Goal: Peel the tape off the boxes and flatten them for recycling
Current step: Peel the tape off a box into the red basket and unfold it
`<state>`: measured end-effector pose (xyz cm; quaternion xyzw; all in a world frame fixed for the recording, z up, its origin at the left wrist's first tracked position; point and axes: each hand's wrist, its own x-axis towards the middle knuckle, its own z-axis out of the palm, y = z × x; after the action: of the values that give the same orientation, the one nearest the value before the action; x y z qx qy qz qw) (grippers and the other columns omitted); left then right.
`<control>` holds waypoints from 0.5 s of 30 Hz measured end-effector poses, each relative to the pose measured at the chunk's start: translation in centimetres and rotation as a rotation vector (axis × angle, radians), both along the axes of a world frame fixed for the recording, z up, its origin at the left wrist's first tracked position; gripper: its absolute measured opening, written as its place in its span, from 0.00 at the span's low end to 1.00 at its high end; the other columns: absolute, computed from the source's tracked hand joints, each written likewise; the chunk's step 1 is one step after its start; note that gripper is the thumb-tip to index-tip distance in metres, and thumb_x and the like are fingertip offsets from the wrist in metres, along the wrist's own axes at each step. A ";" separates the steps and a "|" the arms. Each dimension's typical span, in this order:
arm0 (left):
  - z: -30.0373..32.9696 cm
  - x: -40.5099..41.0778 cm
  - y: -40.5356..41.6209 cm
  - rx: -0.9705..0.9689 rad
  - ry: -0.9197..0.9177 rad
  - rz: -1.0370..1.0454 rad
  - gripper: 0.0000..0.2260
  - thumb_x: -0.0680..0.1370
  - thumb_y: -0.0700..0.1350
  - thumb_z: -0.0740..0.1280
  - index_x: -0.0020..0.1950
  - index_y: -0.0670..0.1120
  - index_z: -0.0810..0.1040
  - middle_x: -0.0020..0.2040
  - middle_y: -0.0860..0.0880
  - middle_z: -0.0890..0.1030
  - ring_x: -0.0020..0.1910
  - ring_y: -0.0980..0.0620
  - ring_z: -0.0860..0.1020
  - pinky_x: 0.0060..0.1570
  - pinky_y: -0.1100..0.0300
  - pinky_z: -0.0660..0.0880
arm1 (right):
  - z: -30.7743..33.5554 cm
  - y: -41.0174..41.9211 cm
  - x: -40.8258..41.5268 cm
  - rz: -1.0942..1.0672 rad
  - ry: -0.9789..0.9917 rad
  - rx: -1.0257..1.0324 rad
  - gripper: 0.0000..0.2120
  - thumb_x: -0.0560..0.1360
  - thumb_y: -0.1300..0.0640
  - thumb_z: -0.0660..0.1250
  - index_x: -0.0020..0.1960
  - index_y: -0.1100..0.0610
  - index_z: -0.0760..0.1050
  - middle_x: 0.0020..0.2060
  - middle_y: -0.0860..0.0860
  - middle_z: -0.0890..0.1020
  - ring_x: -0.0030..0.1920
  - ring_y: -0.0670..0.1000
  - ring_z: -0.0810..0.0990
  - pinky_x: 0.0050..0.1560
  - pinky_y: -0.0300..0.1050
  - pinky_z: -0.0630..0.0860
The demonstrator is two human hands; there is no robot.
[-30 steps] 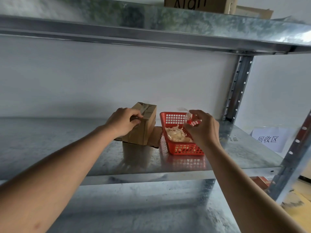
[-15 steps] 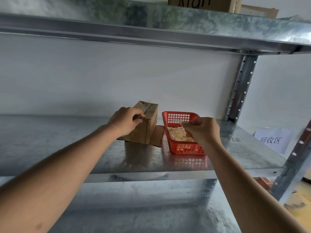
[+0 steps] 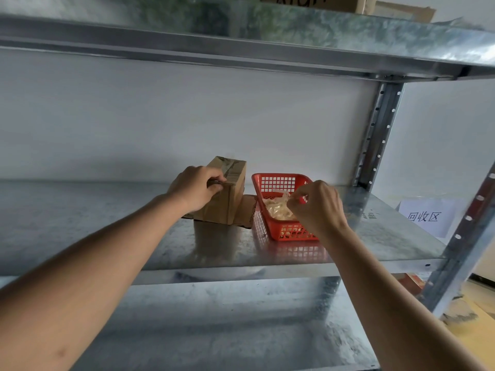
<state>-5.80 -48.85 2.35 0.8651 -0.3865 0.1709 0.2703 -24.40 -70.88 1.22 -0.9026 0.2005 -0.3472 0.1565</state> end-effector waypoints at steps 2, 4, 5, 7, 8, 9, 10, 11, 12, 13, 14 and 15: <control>0.0 -0.2 0.1 0.007 -0.003 0.009 0.08 0.80 0.46 0.73 0.59 0.52 0.85 0.58 0.48 0.85 0.56 0.43 0.81 0.55 0.50 0.77 | -0.1 0.1 0.1 0.021 0.022 -0.074 0.05 0.75 0.54 0.73 0.45 0.55 0.86 0.51 0.51 0.80 0.46 0.50 0.79 0.43 0.42 0.73; 0.0 -0.4 0.2 0.012 -0.006 0.013 0.08 0.80 0.46 0.73 0.59 0.52 0.84 0.58 0.48 0.85 0.56 0.43 0.81 0.55 0.50 0.77 | 0.0 0.1 0.1 0.041 0.010 -0.099 0.07 0.75 0.54 0.74 0.42 0.56 0.85 0.51 0.50 0.79 0.46 0.50 0.80 0.43 0.40 0.73; 0.0 -0.5 0.2 0.014 -0.007 0.013 0.08 0.80 0.46 0.73 0.59 0.52 0.84 0.58 0.48 0.85 0.56 0.43 0.81 0.55 0.50 0.77 | 0.1 0.1 0.0 0.037 -0.009 -0.096 0.08 0.75 0.54 0.75 0.40 0.57 0.84 0.49 0.50 0.81 0.43 0.48 0.80 0.41 0.39 0.73; 0.1 -0.7 0.3 0.019 -0.008 0.016 0.08 0.80 0.46 0.72 0.59 0.53 0.84 0.58 0.48 0.85 0.56 0.43 0.81 0.56 0.50 0.77 | 0.2 0.1 -0.1 0.009 -0.057 -0.058 0.07 0.73 0.55 0.78 0.38 0.55 0.84 0.42 0.49 0.84 0.38 0.46 0.81 0.36 0.37 0.73; 0.1 -0.7 0.3 0.021 -0.008 0.019 0.08 0.80 0.46 0.72 0.59 0.53 0.84 0.58 0.47 0.85 0.57 0.43 0.81 0.56 0.50 0.77 | 0.3 0.1 -0.2 -0.001 -0.079 -0.030 0.07 0.72 0.55 0.79 0.38 0.54 0.83 0.40 0.48 0.85 0.37 0.46 0.82 0.36 0.37 0.73; 0.1 -0.8 0.4 0.023 -0.007 0.023 0.09 0.80 0.46 0.72 0.60 0.52 0.84 0.59 0.47 0.85 0.57 0.43 0.81 0.56 0.50 0.77 | 0.3 0.2 -0.3 -0.008 -0.098 0.001 0.07 0.70 0.56 0.80 0.39 0.54 0.82 0.39 0.48 0.85 0.38 0.47 0.83 0.35 0.38 0.74; 0.1 -0.8 0.4 0.024 -0.005 0.026 0.09 0.80 0.46 0.72 0.60 0.52 0.84 0.59 0.47 0.85 0.57 0.43 0.81 0.56 0.50 0.77 | 0.2 0.2 -0.5 -0.009 -0.115 0.038 0.09 0.70 0.56 0.80 0.41 0.53 0.80 0.39 0.48 0.85 0.38 0.48 0.83 0.36 0.40 0.76; 0.1 -0.9 0.5 0.024 -0.003 0.030 0.09 0.80 0.46 0.72 0.60 0.52 0.84 0.59 0.47 0.85 0.58 0.43 0.81 0.57 0.50 0.77 | 0.2 0.2 -0.6 -0.003 -0.133 0.074 0.13 0.69 0.56 0.81 0.44 0.53 0.77 0.39 0.48 0.85 0.39 0.49 0.84 0.38 0.43 0.79; 0.2 -0.9 0.5 0.024 -0.004 0.032 0.09 0.80 0.46 0.72 0.60 0.52 0.84 0.59 0.47 0.85 0.58 0.43 0.81 0.56 0.51 0.77 | 0.1 0.2 -0.8 0.006 -0.148 0.102 0.15 0.69 0.55 0.82 0.46 0.53 0.75 0.40 0.48 0.85 0.40 0.50 0.84 0.40 0.47 0.81; 0.1 -0.9 0.5 0.024 -0.005 0.033 0.09 0.80 0.46 0.72 0.60 0.52 0.84 0.59 0.47 0.85 0.57 0.43 0.81 0.56 0.51 0.77 | 0.1 0.1 -0.9 0.014 -0.156 0.114 0.15 0.71 0.53 0.81 0.48 0.52 0.76 0.41 0.48 0.85 0.41 0.50 0.85 0.42 0.48 0.82; 0.1 -1.0 0.6 0.024 -0.006 0.033 0.09 0.80 0.46 0.73 0.60 0.52 0.84 0.58 0.47 0.85 0.57 0.43 0.81 0.55 0.52 0.76 | 0.1 0.0 -1.0 0.017 -0.150 0.112 0.13 0.73 0.50 0.79 0.50 0.52 0.77 0.43 0.47 0.86 0.42 0.49 0.85 0.43 0.47 0.82; 0.1 -1.0 0.6 0.022 -0.007 0.033 0.09 0.80 0.46 0.73 0.60 0.52 0.84 0.58 0.47 0.85 0.57 0.43 0.81 0.55 0.52 0.76 | 0.0 -0.1 -1.0 0.017 -0.130 0.096 0.11 0.75 0.48 0.77 0.51 0.52 0.80 0.44 0.47 0.87 0.43 0.49 0.85 0.44 0.44 0.80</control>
<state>-6.84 -48.26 2.47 0.8736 -0.3752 0.1742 0.2564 -25.44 -70.95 1.26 -0.8713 0.1987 -0.3936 0.2153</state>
